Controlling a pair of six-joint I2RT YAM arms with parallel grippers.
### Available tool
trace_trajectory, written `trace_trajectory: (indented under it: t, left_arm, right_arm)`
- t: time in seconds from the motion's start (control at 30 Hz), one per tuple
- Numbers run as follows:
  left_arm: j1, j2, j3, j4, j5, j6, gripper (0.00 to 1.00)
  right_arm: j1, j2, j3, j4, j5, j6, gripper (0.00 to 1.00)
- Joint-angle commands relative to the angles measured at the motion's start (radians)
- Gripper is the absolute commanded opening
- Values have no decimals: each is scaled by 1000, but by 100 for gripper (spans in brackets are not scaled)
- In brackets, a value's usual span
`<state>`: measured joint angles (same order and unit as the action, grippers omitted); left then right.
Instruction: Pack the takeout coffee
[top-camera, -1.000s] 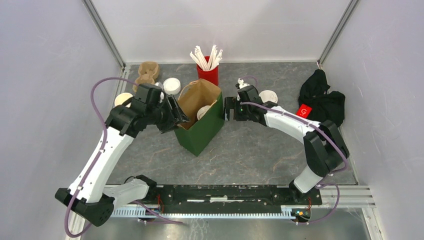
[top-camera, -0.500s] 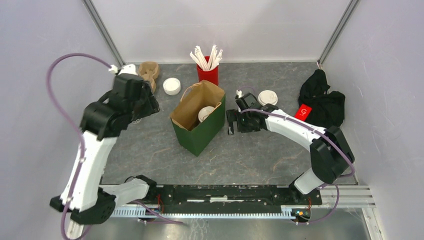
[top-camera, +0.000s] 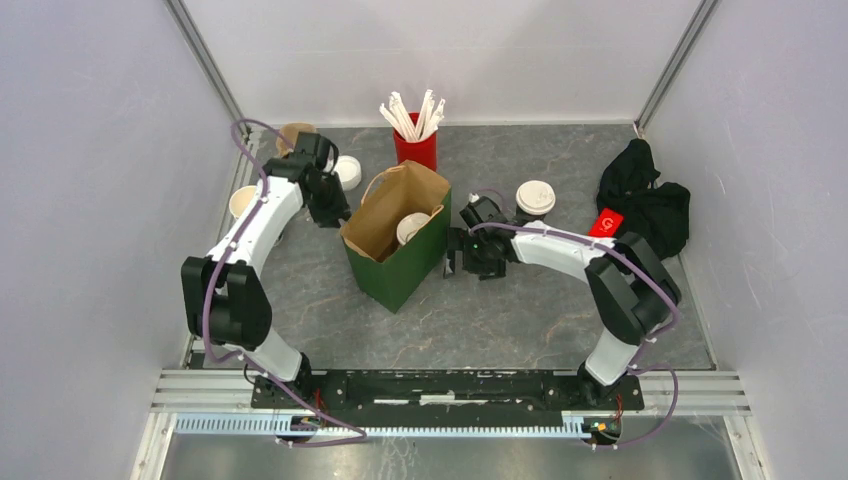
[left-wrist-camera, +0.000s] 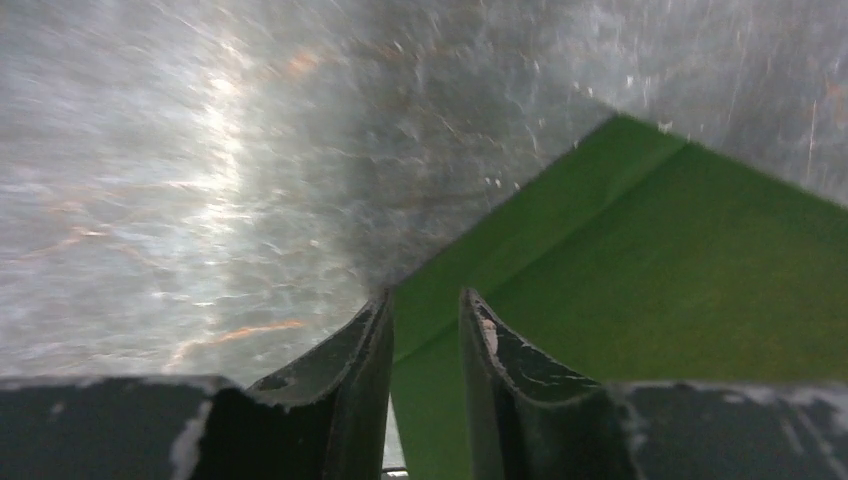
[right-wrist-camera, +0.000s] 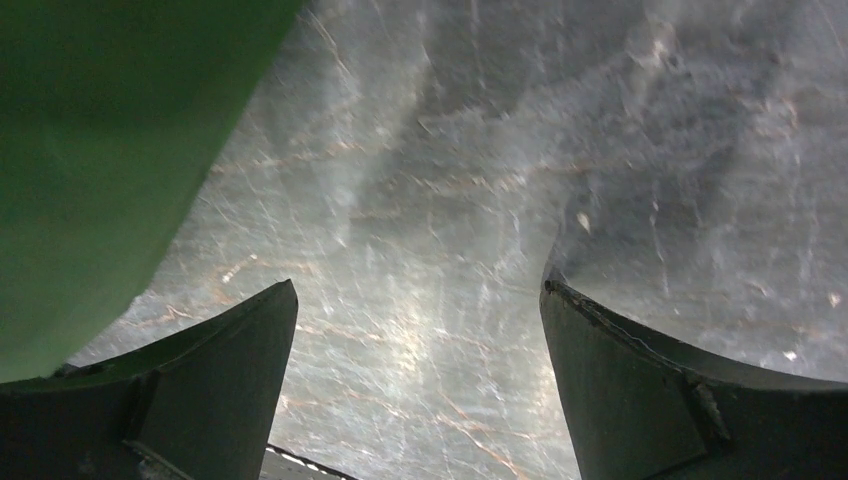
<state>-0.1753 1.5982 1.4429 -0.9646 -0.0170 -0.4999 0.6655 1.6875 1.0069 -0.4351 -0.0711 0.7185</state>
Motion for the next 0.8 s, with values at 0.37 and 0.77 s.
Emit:
trace_trajectory:
  t: [0.37, 0.77]
  left_arm:
    - [-147, -200, -485, 243, 241, -219, 39]
    - [-122, -419, -657, 326, 261, -341, 36]
  right_arm:
    - [-63, 155, 337, -67, 120, -213, 98]
    - [-70, 164, 389, -74, 1, -397, 98]
